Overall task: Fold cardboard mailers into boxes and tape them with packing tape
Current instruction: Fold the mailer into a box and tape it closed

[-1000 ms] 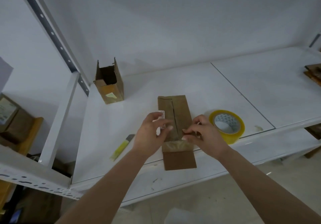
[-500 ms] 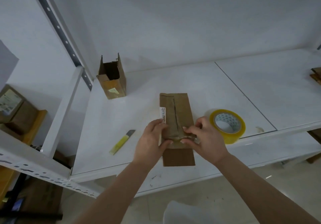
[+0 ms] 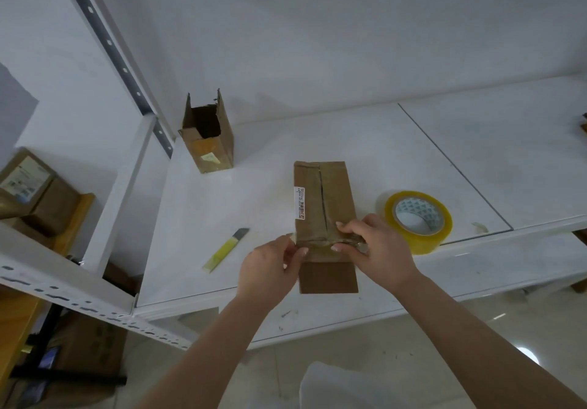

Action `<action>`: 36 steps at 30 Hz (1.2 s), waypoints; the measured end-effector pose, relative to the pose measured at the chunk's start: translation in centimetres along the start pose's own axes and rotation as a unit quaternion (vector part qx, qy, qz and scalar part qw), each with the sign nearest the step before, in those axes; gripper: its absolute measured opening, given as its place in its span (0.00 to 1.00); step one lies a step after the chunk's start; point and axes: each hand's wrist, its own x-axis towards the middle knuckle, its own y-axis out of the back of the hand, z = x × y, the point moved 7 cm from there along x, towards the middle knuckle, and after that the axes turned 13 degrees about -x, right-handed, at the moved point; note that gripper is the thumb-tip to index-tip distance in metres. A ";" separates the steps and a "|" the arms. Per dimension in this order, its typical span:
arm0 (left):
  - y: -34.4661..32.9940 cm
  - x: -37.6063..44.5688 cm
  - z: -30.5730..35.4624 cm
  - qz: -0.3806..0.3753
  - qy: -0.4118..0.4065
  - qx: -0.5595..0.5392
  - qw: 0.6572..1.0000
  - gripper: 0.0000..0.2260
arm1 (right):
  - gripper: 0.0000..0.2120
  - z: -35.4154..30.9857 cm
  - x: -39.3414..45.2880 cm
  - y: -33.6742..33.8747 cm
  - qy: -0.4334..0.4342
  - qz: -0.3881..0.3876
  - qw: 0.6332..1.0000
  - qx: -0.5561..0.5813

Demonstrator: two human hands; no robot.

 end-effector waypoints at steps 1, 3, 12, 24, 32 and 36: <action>0.2 -0.2 -0.2 -0.019 -0.017 -0.020 0.999 0.08 | 0.17 0.0 0.0 0.0 -0.003 -0.003 1.000 0.004; 0.5 -0.2 -0.4 -0.056 -0.043 -0.037 0.997 0.04 | 0.17 -0.1 0.1 -0.1 -0.005 -0.015 1.000 0.010; 0.4 2.3 -0.2 -0.025 -0.018 0.050 0.998 0.17 | 0.18 -0.1 0.4 0.0 -0.006 -0.034 0.999 0.025; -1.1 2.6 0.9 -0.059 -0.071 0.012 0.996 0.32 | 0.19 -0.5 -0.1 -0.1 0.002 -0.002 1.000 0.021; -2.1 2.9 1.8 -0.100 -0.069 0.012 0.992 0.25 | 0.26 0.6 -2.7 -0.8 -0.065 -0.031 0.997 0.033; -2.1 2.8 2.0 -0.098 -0.065 -0.002 0.993 0.25 | 0.27 0.5 -3.2 -1.5 -0.080 -0.036 0.992 0.092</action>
